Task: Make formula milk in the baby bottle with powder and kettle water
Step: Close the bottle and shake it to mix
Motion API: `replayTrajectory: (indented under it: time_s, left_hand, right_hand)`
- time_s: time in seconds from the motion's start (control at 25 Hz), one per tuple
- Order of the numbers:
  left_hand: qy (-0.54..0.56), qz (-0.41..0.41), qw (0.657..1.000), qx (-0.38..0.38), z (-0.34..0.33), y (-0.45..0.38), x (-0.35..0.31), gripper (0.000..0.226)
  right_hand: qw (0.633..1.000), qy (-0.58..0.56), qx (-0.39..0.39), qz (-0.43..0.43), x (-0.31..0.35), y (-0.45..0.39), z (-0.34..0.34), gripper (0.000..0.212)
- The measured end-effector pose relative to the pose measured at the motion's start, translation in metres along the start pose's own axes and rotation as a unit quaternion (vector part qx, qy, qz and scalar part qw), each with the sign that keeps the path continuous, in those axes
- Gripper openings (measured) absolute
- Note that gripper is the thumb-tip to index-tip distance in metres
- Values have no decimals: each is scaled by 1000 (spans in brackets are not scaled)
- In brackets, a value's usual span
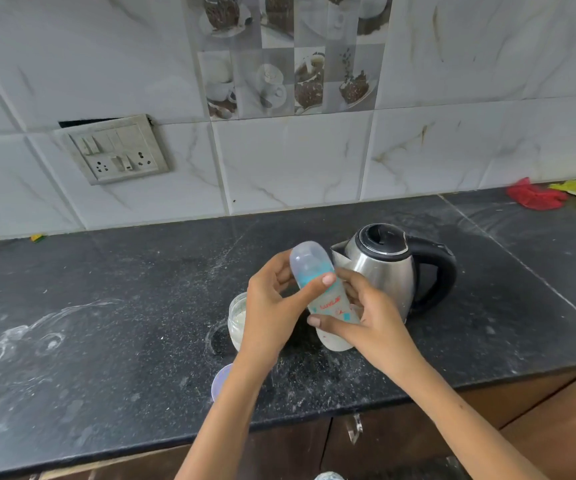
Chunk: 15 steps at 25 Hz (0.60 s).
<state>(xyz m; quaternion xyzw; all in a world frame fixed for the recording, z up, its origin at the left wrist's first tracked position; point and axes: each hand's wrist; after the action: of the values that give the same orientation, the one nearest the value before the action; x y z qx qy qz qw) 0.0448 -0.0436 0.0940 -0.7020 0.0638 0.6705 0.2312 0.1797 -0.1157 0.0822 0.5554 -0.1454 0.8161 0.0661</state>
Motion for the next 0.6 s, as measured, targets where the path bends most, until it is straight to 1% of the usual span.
replayTrajectory:
  time_s: [0.04, 0.12, 0.2, 0.24, 0.32, 0.4, 0.44, 0.48, 0.52, 0.56, 0.6]
  left_hand:
    - [4, -2, 1000, -2, -3, 0, -1, 44]
    - [9, 1, 1000, 5, -4, -2, -2, 40]
    - [12, 1, 1000, 23, -2, -4, -3, 39]
    - [11, -1, 999, 39, 0, -5, -5, 37]
    - [29, 5, 995, 97, 5, -6, -5, 34]
    - [46, 21, 987, 154, 13, -7, -6, 36]
    - [27, 18, 986, 163, 16, -8, -7, 39]
    - [-15, 2, 989, 147, 18, -9, -8, 44]
    - [-60, -19, 991, 117, 16, -9, -9, 51]
    - [-91, -34, 992, 80, 13, -8, -10, 55]
    - [-98, -35, 993, 49, 9, -5, -11, 56]
  right_hand:
    - [1000, 1, -5, 6, -1, 2, -2, 54]
    - [999, -36, -2, 11, -3, 3, -4, 45]
    - [995, -99, 29, -5, -1, 2, 0, 42]
    - [990, -130, 46, -16, 1, 2, 3, 41]
    - [979, -182, 77, -42, 4, 2, 9, 34]
    - [970, -211, 101, -67, 8, 4, 14, 25]
    - [969, -216, 99, -69, 10, 5, 15, 25]
    - [975, -198, 84, -58, 10, 5, 14, 28]
    - [986, -150, 56, -33, 10, 4, 13, 32]
    - [996, -85, 26, 2, 11, 4, 11, 38]
    - [999, -16, 4, 34, 12, 4, 9, 47]
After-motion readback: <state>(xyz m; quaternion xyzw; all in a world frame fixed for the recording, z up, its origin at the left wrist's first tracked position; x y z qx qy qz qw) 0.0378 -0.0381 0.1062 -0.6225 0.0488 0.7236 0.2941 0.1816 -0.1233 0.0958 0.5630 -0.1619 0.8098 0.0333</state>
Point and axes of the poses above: each hand's wrist, its own y-axis away from the middle knuckle, its own z-axis out of the back of the hand, x = y × z, and after that the axes turned 2 degrees about -y, right-handed
